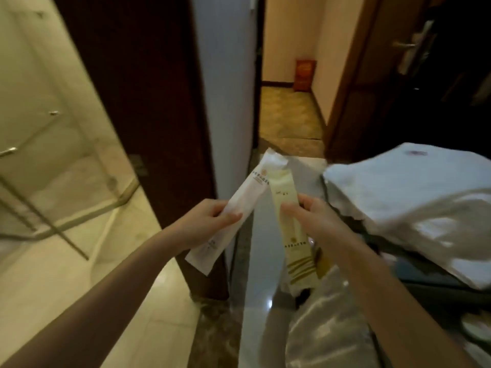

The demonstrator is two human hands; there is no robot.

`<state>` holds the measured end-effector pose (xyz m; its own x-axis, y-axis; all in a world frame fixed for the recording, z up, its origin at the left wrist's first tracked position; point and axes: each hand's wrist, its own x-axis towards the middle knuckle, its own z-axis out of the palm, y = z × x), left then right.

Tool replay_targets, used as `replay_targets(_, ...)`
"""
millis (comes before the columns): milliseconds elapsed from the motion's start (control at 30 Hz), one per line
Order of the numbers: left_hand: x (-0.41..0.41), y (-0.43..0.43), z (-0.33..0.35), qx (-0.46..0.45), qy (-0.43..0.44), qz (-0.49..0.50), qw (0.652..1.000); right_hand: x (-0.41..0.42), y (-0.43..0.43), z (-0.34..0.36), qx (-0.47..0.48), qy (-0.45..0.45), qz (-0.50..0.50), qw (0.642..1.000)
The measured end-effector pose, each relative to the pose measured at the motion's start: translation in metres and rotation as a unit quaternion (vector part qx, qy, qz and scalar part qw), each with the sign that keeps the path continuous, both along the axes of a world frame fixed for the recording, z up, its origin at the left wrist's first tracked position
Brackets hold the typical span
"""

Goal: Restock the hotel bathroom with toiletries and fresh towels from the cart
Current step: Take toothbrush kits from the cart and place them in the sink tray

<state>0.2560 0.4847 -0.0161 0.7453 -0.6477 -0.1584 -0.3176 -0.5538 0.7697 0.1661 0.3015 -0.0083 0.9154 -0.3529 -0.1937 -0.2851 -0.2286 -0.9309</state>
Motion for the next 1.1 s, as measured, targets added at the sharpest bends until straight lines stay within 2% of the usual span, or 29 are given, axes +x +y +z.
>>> replay_targets(233, 0.052, 0.129, -0.006, -0.031, 0.002, 0.129, 0.991, 0.098, 0.106, 0.002, 0.0, -0.01, 0.145, 0.989)
replay_targets(333, 0.07, 0.18, -0.01, -0.06, 0.024, 0.208, 0.976, 0.138, 0.151, 0.0, 0.013, -0.019, 0.196, 0.98)
replay_targets(467, 0.089, 0.243, -0.013, -0.117, 0.033, 0.262, 0.957, 0.186, 0.211, -0.005, 0.037, -0.021, 0.255, 0.966)
replay_targets(633, 0.114, 0.309, -0.014, -0.127, 0.033, 0.359, 0.924, 0.246, 0.282, -0.011, 0.069, -0.025, 0.328, 0.942)
replay_targets(767, 0.137, 0.354, -0.015, -0.135, 0.028, 0.441, 0.887, 0.301, 0.331, -0.011, 0.111, -0.002, 0.389, 0.915)
replay_targets(1100, 0.213, 0.42, -0.014, -0.192, 0.038, 0.618, 0.761, 0.437, 0.422, -0.009, 0.169, 0.04, 0.475, 0.862)
